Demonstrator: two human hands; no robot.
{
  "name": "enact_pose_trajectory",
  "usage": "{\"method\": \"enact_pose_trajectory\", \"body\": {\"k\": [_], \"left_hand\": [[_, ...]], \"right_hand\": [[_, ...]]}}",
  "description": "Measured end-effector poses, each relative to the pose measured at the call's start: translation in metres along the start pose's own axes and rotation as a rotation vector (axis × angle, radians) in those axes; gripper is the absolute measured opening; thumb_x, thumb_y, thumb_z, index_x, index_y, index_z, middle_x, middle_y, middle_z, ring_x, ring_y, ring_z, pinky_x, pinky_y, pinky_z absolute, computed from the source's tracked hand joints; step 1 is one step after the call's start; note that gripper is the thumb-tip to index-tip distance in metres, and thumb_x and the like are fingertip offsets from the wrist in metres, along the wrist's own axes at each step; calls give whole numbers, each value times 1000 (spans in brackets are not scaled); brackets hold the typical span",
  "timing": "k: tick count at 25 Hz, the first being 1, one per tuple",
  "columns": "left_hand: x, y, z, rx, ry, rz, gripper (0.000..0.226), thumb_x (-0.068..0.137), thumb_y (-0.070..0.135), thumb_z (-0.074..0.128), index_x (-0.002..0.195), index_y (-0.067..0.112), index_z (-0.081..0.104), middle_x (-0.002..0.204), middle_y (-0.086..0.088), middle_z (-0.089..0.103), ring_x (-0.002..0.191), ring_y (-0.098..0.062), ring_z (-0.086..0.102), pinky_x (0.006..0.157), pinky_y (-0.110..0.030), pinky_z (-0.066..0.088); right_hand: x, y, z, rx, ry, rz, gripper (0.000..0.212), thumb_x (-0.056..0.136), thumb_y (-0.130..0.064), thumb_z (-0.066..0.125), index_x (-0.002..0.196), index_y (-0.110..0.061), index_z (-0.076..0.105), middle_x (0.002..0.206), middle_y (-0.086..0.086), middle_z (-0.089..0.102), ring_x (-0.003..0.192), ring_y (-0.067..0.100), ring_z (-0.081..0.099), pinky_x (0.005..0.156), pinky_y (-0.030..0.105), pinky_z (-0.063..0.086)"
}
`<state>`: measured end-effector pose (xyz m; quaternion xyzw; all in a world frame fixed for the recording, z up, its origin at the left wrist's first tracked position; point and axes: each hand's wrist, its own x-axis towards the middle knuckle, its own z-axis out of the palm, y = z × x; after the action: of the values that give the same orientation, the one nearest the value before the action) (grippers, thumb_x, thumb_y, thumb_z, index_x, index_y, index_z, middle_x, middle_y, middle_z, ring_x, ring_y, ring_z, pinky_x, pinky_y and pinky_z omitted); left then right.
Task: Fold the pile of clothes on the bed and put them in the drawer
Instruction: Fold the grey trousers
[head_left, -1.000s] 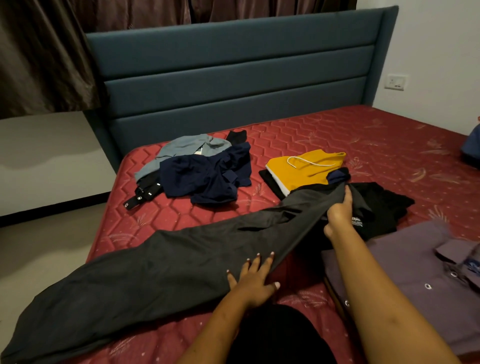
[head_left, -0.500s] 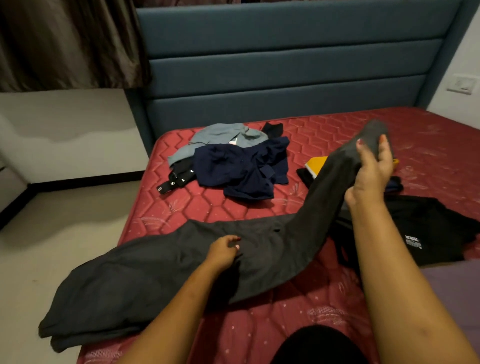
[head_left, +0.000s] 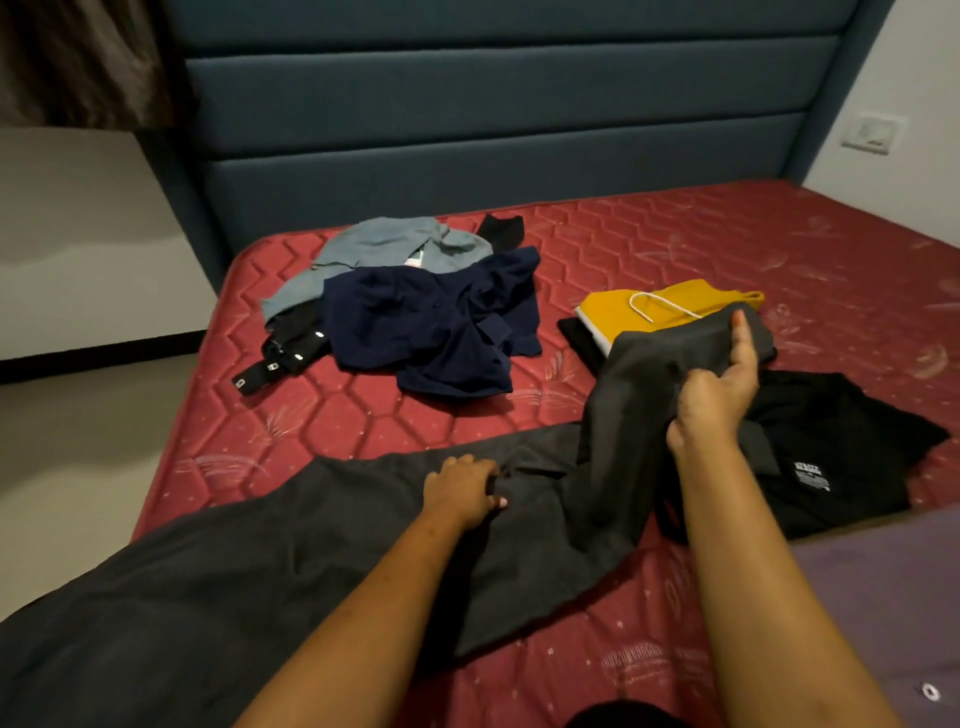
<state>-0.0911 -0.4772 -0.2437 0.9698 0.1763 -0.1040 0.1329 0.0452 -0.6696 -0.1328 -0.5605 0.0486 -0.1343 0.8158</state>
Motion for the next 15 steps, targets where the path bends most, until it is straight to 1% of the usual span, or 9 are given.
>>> {"method": "enact_pose_trajectory", "body": {"k": [2, 3, 5, 7, 8, 9, 11, 13, 15], "left_hand": [[6, -3, 1, -76, 84, 15, 32, 89, 42, 62, 116, 25, 60, 124, -4, 52, 122, -26, 44, 97, -40, 40], [8, -4, 1, -151, 139, 44, 28, 88, 39, 64, 111, 22, 64, 118, -6, 53, 116, -27, 47, 96, -38, 41], [9, -10, -8, -365, 310, 57, 18, 85, 27, 69, 98, 14, 69, 103, -11, 58, 103, -32, 53, 92, -36, 42], [12, -16, -21, -520, 535, -31, 11, 84, 18, 71, 91, 10, 70, 94, -13, 61, 95, -34, 55, 87, -40, 45], [12, -15, -27, -546, 605, -87, 10, 86, 18, 69, 92, 10, 69, 96, -13, 60, 96, -34, 53, 87, -40, 44], [11, -12, -31, -538, 628, -138, 12, 88, 18, 66, 97, 11, 68, 101, -13, 57, 101, -34, 49, 89, -38, 41], [12, 5, -32, -455, 605, -187, 18, 91, 15, 61, 109, 12, 63, 114, -13, 48, 110, -33, 39, 90, -38, 37], [10, 28, -25, -376, 533, -204, 36, 90, 9, 59, 125, 15, 53, 128, -13, 40, 117, -33, 34, 91, -42, 39], [3, 49, -17, -356, 462, -202, 53, 89, 9, 59, 138, 21, 42, 141, -10, 31, 126, -32, 30, 96, -44, 39]], "right_hand": [[13, 0, -12, 14, 19, -9, 73, 81, 20, 35, 144, -17, 40, 142, 7, 48, 127, 16, 51, 105, 28, 43], [20, -2, -21, 26, 39, -16, 72, 82, 20, 34, 144, -17, 39, 143, 7, 47, 128, 16, 50, 106, 29, 42], [34, -6, -40, 25, 118, -29, 76, 80, 22, 29, 146, -16, 36, 147, 7, 42, 131, 15, 45, 107, 22, 39], [48, -14, -65, 0, 222, -30, 85, 74, 24, 23, 148, -17, 34, 152, 4, 34, 137, 13, 36, 109, 19, 33], [53, -17, -79, -18, 262, -19, 89, 71, 24, 21, 148, -19, 33, 154, 3, 30, 140, 12, 31, 111, 21, 29], [56, -17, -90, -34, 286, 2, 93, 69, 24, 20, 149, -22, 32, 155, 2, 27, 142, 11, 27, 113, 22, 26], [58, -14, -111, -48, 307, 47, 96, 69, 25, 20, 149, -26, 31, 156, 1, 26, 142, 12, 27, 114, 25, 26], [57, -7, -125, -51, 303, 96, 96, 69, 26, 21, 149, -27, 30, 156, 1, 26, 141, 13, 30, 114, 28, 29], [55, -5, -128, -65, 256, 111, 96, 71, 25, 22, 149, -28, 29, 156, 2, 27, 140, 14, 31, 114, 34, 32]]}}
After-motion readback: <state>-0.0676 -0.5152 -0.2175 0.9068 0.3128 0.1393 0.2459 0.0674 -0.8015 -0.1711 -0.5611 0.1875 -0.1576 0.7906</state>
